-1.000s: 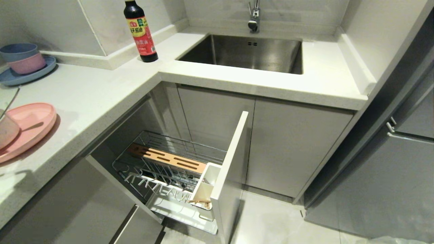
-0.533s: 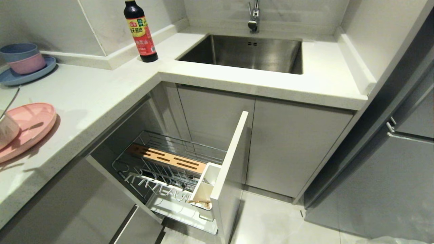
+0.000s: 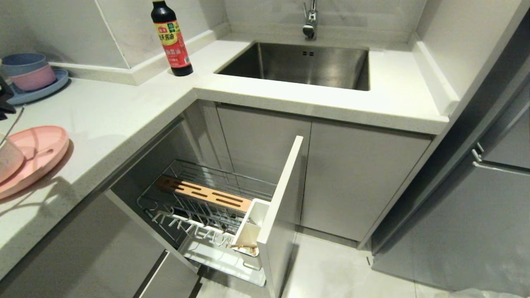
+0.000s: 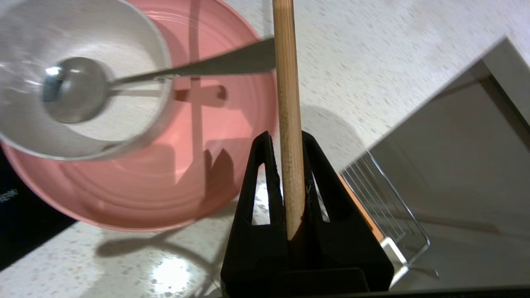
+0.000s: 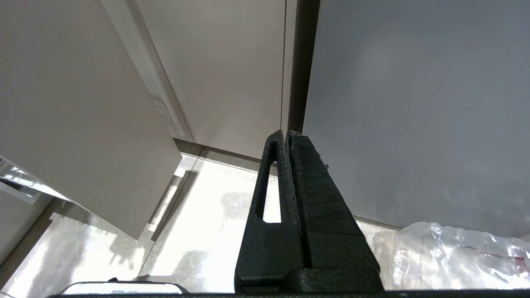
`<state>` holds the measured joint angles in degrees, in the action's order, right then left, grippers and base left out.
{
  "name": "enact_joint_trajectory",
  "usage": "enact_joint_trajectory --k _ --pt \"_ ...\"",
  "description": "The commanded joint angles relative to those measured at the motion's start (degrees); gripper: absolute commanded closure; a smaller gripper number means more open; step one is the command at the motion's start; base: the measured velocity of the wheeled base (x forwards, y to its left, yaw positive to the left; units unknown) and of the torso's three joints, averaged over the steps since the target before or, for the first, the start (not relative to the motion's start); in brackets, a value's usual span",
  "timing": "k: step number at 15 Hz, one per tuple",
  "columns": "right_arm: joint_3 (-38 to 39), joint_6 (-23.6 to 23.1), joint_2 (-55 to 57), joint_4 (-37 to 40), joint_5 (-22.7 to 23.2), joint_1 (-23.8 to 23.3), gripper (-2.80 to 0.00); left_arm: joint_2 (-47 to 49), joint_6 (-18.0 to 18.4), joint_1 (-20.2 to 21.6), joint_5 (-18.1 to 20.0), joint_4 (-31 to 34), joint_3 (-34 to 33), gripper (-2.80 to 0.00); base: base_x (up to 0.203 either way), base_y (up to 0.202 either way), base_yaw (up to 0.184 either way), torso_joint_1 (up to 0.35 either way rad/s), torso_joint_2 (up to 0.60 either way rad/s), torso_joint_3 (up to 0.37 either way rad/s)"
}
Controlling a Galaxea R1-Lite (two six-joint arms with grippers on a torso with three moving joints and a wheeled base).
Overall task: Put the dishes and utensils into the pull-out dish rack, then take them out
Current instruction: Take the chopsticks out of the cupboard
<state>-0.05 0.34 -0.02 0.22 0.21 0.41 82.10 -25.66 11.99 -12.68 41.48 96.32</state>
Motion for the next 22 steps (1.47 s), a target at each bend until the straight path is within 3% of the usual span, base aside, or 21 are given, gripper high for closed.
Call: enact_joint_trajectory --k 1,7,22 --pt "-0.03 0.01 0.02 0.03 -0.01 0.01 0.0 -0.63 -0.1 -2.56 0.07 0.13 -0.59 0.0 0.0 0.0 0.0 0.0 0.0 0.0" --pt "-0.04 0.01 0.02 -0.04 0.05 0.02 0.0 4.26 0.01 -3.54 0.29 -0.96 -1.05 0.0 0.0 0.0 0.0 0.0 0.0 0.0" --pt "0.01 0.01 -0.05 0.02 0.06 0.02 0.0 9.38 -0.02 3.7 1.4 -0.7 -3.07 0.0 0.0 0.0 0.0 0.0 0.0 0.0"
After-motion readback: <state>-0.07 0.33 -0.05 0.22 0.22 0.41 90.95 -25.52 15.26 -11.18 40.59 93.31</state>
